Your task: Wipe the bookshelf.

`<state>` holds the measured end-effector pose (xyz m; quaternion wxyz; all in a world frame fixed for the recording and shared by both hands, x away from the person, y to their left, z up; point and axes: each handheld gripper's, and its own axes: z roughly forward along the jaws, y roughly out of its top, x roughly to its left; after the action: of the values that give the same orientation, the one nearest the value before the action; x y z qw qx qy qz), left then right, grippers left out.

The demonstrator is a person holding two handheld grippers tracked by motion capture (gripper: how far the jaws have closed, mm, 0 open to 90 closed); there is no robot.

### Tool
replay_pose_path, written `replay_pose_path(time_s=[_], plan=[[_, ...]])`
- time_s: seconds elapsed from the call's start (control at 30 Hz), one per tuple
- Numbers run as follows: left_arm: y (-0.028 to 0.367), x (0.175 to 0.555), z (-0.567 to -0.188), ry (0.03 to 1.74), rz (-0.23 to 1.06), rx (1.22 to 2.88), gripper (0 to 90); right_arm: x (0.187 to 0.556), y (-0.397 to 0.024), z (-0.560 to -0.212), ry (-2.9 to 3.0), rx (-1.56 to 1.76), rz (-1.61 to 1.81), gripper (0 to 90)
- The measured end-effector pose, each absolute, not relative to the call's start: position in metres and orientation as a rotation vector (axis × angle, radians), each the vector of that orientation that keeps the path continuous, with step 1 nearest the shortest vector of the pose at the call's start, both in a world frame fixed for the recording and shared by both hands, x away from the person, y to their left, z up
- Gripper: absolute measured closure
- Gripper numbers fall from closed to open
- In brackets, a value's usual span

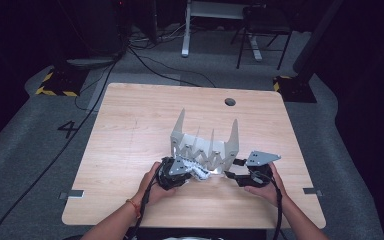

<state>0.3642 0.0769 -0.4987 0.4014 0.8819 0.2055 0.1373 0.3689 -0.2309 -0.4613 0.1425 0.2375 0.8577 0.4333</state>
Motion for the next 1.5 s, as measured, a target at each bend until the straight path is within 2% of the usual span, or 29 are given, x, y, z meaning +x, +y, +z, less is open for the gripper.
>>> replay_pose_path(time_s=[0.17,0.27,0.57,0.8,1.1,1.23,1.5], plan=[[0.076,0.362,-0.484,0.499,0.356,2.179,77.7,0.368,-0.231,-0.461,2.466,0.684,1.261,44.9],[0.075,0.36,-0.468,0.454,0.452,2.178,77.7,0.368,-0.231,-0.461,2.462,0.689,1.263,45.0],[0.086,0.354,-0.414,0.408,0.503,2.005,77.6,0.365,-0.229,-0.456,2.444,0.687,1.268,43.6],[0.074,0.356,-0.436,0.348,0.445,2.045,77.4,0.364,-0.229,-0.454,2.437,0.693,1.284,43.9],[0.082,0.361,-0.454,0.398,0.341,1.999,76.9,0.363,-0.229,-0.455,2.438,0.687,1.277,45.0],[0.082,0.356,-0.453,0.383,0.311,1.979,76.9,0.364,-0.229,-0.457,2.448,0.688,1.27,44.9],[0.067,0.337,-0.431,0.285,0.356,1.923,77.0,0.365,-0.229,-0.457,2.448,0.685,1.266,44.8]])
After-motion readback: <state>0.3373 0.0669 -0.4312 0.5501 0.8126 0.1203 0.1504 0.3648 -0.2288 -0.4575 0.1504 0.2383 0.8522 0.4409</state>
